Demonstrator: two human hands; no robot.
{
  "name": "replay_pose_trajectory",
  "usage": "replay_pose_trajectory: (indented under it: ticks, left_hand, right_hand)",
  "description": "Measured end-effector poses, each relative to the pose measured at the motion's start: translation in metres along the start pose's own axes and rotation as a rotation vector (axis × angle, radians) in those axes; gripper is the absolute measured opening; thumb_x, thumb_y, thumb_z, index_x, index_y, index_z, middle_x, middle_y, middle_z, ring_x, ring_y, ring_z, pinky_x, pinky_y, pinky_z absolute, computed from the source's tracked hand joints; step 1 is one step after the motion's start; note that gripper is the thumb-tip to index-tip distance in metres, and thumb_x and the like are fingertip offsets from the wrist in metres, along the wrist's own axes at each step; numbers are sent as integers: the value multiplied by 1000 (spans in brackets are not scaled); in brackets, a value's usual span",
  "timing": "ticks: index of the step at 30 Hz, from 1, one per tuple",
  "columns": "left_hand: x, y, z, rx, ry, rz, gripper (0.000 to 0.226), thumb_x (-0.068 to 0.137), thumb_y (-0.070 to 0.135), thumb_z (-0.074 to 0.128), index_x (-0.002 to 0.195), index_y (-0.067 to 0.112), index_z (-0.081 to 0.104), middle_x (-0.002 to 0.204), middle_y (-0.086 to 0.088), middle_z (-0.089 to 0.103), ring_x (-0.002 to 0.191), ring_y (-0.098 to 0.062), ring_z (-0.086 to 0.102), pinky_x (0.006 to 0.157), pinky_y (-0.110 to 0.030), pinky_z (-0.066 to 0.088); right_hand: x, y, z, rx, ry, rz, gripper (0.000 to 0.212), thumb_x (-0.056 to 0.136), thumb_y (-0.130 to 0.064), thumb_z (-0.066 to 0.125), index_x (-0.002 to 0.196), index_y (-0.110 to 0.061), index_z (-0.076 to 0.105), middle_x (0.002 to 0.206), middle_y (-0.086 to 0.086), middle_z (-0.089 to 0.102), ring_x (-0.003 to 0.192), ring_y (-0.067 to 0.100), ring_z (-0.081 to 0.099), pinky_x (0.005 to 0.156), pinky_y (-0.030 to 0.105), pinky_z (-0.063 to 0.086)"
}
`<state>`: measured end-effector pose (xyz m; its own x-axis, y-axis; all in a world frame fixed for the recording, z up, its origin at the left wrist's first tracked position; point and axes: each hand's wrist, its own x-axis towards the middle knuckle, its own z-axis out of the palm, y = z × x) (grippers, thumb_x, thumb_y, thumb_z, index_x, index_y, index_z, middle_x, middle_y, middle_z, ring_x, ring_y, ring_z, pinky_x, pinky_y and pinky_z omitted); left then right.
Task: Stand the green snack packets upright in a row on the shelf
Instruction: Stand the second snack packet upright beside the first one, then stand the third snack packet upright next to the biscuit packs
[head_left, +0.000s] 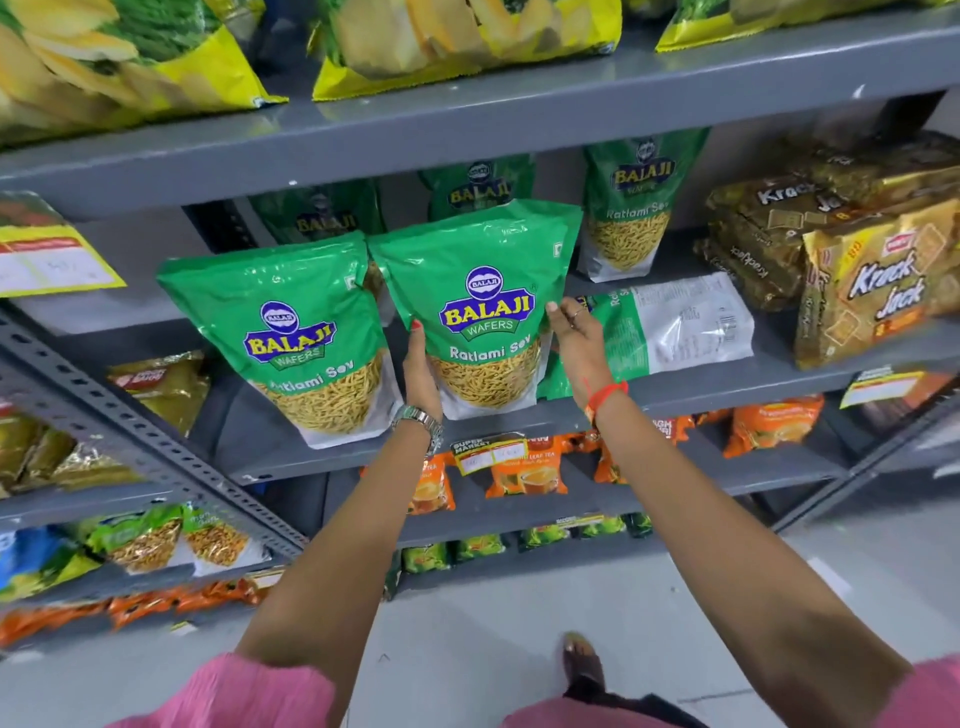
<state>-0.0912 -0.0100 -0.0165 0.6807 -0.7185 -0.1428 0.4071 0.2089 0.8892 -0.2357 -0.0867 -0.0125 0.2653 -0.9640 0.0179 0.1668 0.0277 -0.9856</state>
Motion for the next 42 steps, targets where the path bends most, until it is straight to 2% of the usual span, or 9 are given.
replay_pose_trajectory:
  ticks: [4, 8, 12, 18, 21, 27, 31, 37, 42]
  left_hand:
    - [-24, -16, 4, 88, 210, 130, 39, 95, 20, 38, 132, 8, 40, 136, -8, 48, 119, -20, 48, 97, -23, 39]
    - [-68, -43, 24, 307, 487, 383, 42, 86, 17, 45, 127, 6, 43, 134, -13, 44, 121, -24, 43, 96, -31, 35]
    - [-97, -74, 70, 241, 698, 108, 19, 87, 11, 43, 105, 8, 47, 102, -7, 47, 89, -19, 42, 82, -27, 27]
    - [-88, -106, 134, -42, 421, -513, 24, 95, 7, 33, 73, 15, 38, 104, -13, 47, 113, -34, 50, 99, -35, 37]
    - [-84, -111, 156, -78, 377, -650, 16, 93, 7, 40, 100, 0, 52, 116, -16, 48, 118, -35, 51, 96, -43, 42]
    - [-70, -131, 173, -122, 338, -662, 33, 97, 17, 33, 123, -1, 41, 132, -20, 47, 131, -34, 42, 103, -45, 38]
    - [-67, -139, 183, -164, 433, -637, 42, 93, 15, 45, 129, -7, 40, 119, -25, 54, 97, -31, 62, 81, -42, 47]
    - [-68, -141, 190, -142, 391, -591, 33, 93, 8, 42, 125, -2, 44, 80, -14, 56, 67, -26, 56, 92, -49, 50]
    - [-66, -116, 193, -180, 237, -551, 28, 96, 9, 32, 122, 5, 41, 137, -24, 46, 124, -38, 47, 105, -51, 38]
  right_hand:
    - [4, -2, -12, -48, -7, 78, 43, 88, 10, 39, 128, -5, 42, 120, 24, 57, 110, 31, 55, 99, 43, 45]
    - [16, 1, -35, -257, 43, 20, 42, 87, 10, 36, 126, -4, 45, 122, 26, 59, 101, 25, 54, 81, 24, 45]
    - [42, -6, -65, -547, 79, -111, 38, 85, 11, 37, 119, 4, 52, 113, 26, 64, 107, 34, 60, 89, 31, 47]
    - [100, -27, -105, -1145, -75, -214, 35, 84, 2, 43, 111, -4, 63, 111, 30, 65, 105, 45, 59, 89, 46, 48]
    - [128, -30, -118, -1383, -93, -183, 29, 85, -4, 44, 109, -6, 61, 112, 31, 60, 106, 45, 56, 87, 47, 49]
    - [172, -29, -135, -1455, -411, 108, 33, 87, -11, 44, 117, -1, 53, 122, 22, 58, 111, 39, 57, 91, 41, 48]
    - [175, -25, -153, -1396, -411, 267, 36, 89, -17, 42, 118, 0, 54, 111, 20, 61, 102, 34, 60, 70, 28, 43]
    - [175, -34, -179, -1312, -333, 334, 23, 88, -14, 39, 102, -3, 53, 116, 20, 55, 100, 32, 53, 83, 35, 37]
    - [171, -41, -195, -1019, -114, 334, 38, 85, -15, 55, 120, -1, 52, 120, 16, 57, 108, 28, 54, 87, 30, 37]
